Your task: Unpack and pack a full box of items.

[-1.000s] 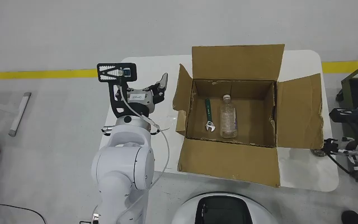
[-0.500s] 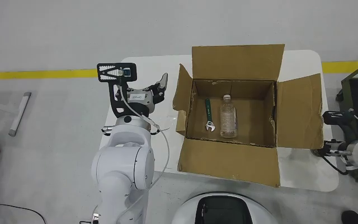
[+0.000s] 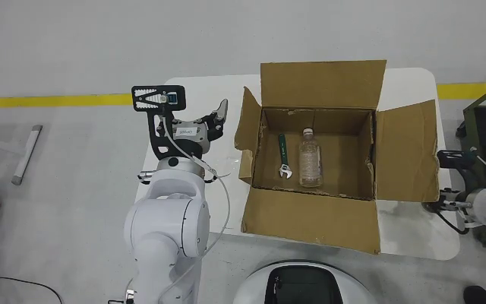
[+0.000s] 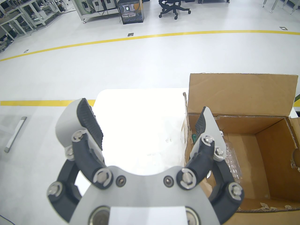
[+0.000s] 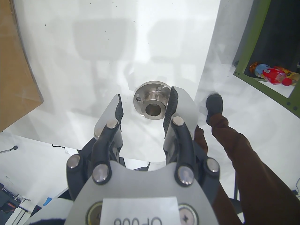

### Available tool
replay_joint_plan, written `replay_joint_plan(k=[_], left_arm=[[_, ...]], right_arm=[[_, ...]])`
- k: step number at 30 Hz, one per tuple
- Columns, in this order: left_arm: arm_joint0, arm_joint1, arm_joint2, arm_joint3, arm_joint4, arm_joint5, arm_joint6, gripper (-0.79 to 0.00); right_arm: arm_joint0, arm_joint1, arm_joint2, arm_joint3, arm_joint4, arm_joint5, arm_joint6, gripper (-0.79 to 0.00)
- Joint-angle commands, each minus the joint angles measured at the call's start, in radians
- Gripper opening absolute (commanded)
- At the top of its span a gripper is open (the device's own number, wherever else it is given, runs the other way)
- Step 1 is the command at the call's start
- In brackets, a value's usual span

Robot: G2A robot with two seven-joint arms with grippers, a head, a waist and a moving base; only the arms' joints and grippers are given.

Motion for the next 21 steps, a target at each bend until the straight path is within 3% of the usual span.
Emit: replay_joint_plan(k=[1,8,18,21], left_arm=[[0.0,0.0,0.0,0.0,0.0,0.0,0.0,0.0],[0.0,0.0,0.0,0.0,0.0,0.0,0.0,0.0],[0.0,0.0,0.0,0.0,0.0,0.0,0.0,0.0],[0.0,0.0,0.0,0.0,0.0,0.0,0.0,0.0]], right_arm=[[-0.002,0.001,-0.003,0.0,0.002,0.001,0.0,-0.354],[-0.002,0.006,-0.008,0.011,0.01,0.006,-0.01,-0.369],[0.001,0.012,-0.024,0.022,0.012,0.01,-0.021,-0.453],[0.002,0.014,-0.026,0.024,0.011,0.011,-0.023,-0.563]])
